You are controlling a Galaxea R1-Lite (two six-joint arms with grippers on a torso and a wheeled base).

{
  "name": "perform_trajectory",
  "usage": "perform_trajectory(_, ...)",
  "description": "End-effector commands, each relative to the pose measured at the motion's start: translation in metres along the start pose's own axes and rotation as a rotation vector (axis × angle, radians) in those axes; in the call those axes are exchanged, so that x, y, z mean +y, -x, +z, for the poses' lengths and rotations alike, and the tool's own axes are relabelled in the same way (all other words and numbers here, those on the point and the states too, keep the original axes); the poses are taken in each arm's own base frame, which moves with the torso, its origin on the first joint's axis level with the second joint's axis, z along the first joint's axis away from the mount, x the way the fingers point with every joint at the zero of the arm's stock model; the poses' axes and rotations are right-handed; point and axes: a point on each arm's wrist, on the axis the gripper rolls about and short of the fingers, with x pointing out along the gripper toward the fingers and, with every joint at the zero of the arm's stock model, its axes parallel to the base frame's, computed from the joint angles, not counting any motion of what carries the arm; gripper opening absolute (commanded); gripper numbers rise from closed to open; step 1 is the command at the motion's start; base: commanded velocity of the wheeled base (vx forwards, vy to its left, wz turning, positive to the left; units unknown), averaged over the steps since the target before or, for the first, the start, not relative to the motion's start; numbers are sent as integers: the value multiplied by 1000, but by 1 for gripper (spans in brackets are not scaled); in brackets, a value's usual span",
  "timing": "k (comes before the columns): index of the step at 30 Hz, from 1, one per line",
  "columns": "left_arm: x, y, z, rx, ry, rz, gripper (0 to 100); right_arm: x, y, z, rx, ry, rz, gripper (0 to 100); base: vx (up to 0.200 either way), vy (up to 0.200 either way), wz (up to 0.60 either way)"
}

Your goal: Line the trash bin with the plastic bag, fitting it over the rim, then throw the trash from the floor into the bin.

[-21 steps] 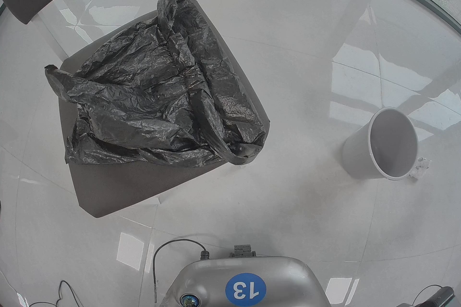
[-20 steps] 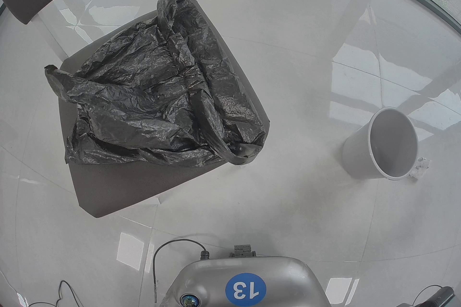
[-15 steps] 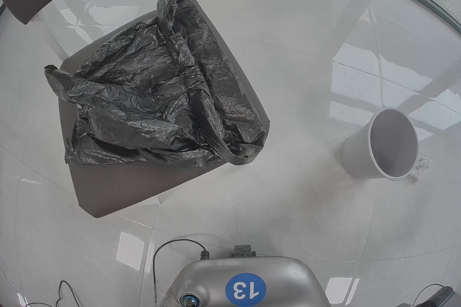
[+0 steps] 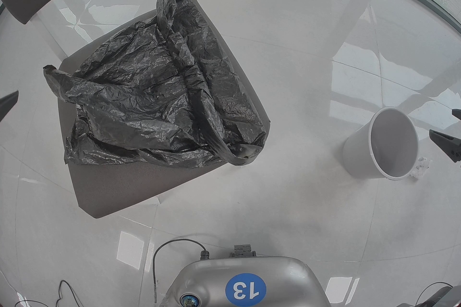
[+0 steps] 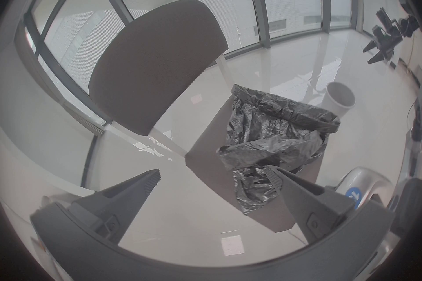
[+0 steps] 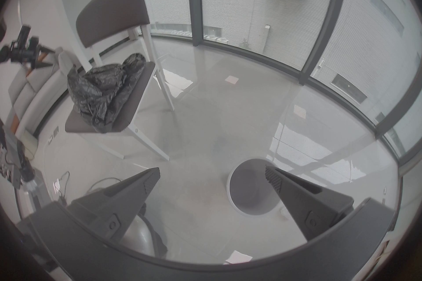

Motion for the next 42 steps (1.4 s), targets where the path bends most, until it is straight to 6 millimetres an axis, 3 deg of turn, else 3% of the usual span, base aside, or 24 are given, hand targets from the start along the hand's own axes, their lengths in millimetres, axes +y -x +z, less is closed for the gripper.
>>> perform_trajectory(1, 13, -20, 19, 30, -106, 19, 100, 1, -12, -9, 43, 71, 26, 100, 0, 0, 0)
perform_trajectory(7, 31, -36, 50, -24, -211, 43, 100, 1, -15, 2, 7, 90, 43, 100, 0, 0, 0)
perform_trajectory(12, 24, -57, 61, -16, -123, -64, 100, 1, -17, 12, -16, 106, 43, 100, 0, 0, 0)
perform_trajectory(17, 14, -99, 105, -63, -10, -121, 100, -8, -37, 39, -48, 111, 18, 100, 0, 0, 0)
perform_trajectory(19, 14, -105, 113, -74, 22, -128, 100, -10, -43, 46, -59, 106, 19, 100, 0, 0, 0)
perform_trajectory(20, -7, -136, 106, 60, 88, -222, 100, -11, -58, 63, -102, 101, 33, 100, 0, 0, 0)
perform_trajectory(21, -23, -148, 97, 170, 107, -294, 100, -9, -66, 72, -137, 92, 50, 100, 0, 0, 0)
perform_trajectory(22, -41, -158, 88, 292, 121, -368, 100, -5, -75, 82, -171, 70, 64, 100, 0, 0, 0)
perform_trajectory(23, -46, -160, 86, 325, 124, -388, 100, -4, -78, 85, -179, 61, 68, 100, 0, 0, 0)
perform_trajectory(25, -95, -184, 64, 627, 136, -523, 100, 6, -101, 108, -225, -23, 80, 100, 0, 0, 0)
perform_trajectory(26, -110, -192, 57, 709, 131, -547, 100, 10, -111, 116, -232, -45, 78, 100, 0, 0, 0)
perform_trajectory(27, -110, -192, 57, 709, 131, -547, 100, 10, -111, 116, -232, -45, 78, 100, 0, 0, 0)
perform_trajectory(28, -138, -215, 39, 875, 114, -567, 100, 23, -126, 133, -248, -102, 72, 100, 0, 0, 0)
perform_trajectory(30, -152, -227, 26, 982, 98, -576, 100, 37, -133, 147, -252, -161, 111, 100, 0, 0, 0)
perform_trajectory(32, -159, -233, 20, 1027, 89, -579, 100, 47, -132, 159, -226, -210, 164, 100, 0, 0, 0)
perform_trajectory(36, -165, -249, 24, 914, 119, -564, 100, 66, -96, 186, -193, -288, 351, 100, 0, 0, 0)
perform_trajectory(42, -158, -251, 38, 776, 174, -520, 100, 88, -52, 192, -216, -243, 535, 100, 0, 0, 0)
